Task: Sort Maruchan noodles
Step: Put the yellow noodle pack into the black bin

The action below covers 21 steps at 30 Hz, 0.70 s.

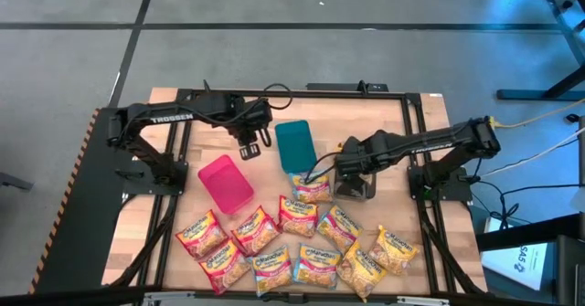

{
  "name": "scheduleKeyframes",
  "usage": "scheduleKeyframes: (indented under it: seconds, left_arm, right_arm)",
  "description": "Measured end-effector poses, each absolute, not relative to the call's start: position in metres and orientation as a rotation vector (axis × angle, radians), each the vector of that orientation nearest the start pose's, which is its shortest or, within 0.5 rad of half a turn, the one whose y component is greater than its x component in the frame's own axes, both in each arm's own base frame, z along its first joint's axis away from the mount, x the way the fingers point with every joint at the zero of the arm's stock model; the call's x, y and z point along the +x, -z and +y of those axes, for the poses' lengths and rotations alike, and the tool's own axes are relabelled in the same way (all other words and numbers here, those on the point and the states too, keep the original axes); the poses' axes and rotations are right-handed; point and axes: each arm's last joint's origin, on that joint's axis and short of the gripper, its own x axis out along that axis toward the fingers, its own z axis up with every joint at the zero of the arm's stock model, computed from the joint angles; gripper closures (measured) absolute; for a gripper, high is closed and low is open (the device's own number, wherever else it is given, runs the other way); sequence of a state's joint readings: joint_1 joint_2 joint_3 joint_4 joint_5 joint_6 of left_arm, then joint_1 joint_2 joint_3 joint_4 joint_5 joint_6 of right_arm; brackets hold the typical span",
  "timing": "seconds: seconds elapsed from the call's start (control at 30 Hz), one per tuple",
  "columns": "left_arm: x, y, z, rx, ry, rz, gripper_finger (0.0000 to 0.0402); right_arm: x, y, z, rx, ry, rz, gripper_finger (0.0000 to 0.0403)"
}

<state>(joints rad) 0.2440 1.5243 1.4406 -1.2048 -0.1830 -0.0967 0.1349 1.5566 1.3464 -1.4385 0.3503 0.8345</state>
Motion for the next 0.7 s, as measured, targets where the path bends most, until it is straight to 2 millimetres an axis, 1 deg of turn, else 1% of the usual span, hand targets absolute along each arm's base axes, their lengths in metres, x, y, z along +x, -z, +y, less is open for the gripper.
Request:
scheduleKeyframes:
  seconds: [0.43, 0.7]
  left_arm:
    - [0.255, -0.329, 0.070, -0.104, -0.461, 1.267, 0.0317]
    - [0.246, -0.335, 0.067, -0.101, -0.466, 1.270, 0.0317]
  right_arm:
    - [0.274, -0.259, 0.021, 0.230, 0.860, 1.458, 0.0403]
    - [0.277, -0.252, 0.021, 0.210, 0.898, 1.487, 0.0397]
